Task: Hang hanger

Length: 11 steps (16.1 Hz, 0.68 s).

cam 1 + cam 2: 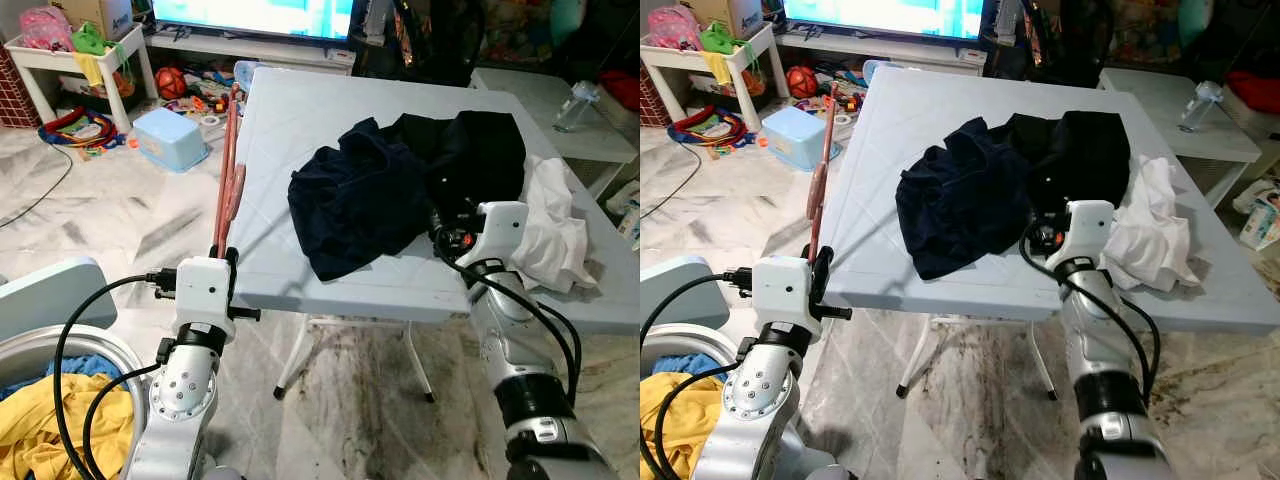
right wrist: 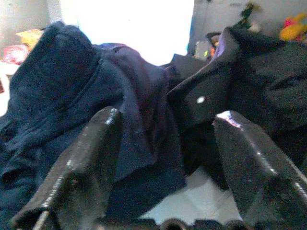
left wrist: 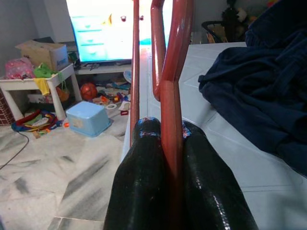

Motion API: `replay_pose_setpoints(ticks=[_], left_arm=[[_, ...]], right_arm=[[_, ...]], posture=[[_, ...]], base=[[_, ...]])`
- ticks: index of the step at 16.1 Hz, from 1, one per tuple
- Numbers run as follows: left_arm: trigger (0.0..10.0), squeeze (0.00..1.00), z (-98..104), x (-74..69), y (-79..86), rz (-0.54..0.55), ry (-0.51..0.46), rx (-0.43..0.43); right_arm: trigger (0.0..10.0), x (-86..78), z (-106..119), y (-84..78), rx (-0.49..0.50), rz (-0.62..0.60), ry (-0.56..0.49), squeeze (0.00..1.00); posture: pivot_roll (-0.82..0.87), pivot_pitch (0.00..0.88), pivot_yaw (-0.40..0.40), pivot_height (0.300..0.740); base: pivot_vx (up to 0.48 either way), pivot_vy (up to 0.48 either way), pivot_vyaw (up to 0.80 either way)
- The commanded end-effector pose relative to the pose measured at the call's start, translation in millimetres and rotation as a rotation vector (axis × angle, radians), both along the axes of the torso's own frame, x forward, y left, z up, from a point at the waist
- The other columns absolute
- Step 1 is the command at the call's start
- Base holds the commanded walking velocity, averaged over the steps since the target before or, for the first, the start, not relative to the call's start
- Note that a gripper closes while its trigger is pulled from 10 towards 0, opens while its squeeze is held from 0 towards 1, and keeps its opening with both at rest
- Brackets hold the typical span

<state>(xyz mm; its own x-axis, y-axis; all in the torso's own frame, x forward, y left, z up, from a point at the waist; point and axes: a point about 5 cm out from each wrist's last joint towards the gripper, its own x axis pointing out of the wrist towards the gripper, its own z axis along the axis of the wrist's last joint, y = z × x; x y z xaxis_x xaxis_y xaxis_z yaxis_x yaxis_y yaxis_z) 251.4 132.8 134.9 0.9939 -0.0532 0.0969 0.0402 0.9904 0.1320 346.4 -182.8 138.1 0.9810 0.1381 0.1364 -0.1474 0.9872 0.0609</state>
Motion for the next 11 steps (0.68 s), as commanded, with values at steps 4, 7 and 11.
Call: replay_pose_setpoints(ticks=[4, 7, 11], left_arm=[[10.0, 0.0, 4.3, 2.4, -3.8, -0.007, -0.014, -0.014], [10.0, 0.0, 15.3, 9.6, -5.2, -0.013, -0.039, -0.036], [10.0, 0.0, 22.5, 14.2, -9.9, -0.021, -0.058, -0.051]], right_arm=[[10.0, -11.5, -1.7, -0.6, 0.061, 0.014, 0.037, 0.0], [10.0, -18.1, -8.5, 9.4, 0.053, 0.044, 0.082, 0.0], [10.0, -19.4, -7.3, 20.3, -0.039, 0.053, 0.058, 0.0]], posture=[[0.1, 0.075, -0.097, 0.74], [0.1, 0.069, -0.091, 0.74], [0.1, 0.068, -0.087, 0.74]], base=[[0.0, 0.0, 0.0], [0.0, 0.0, 0.0], [0.0, 0.0, 0.0]])
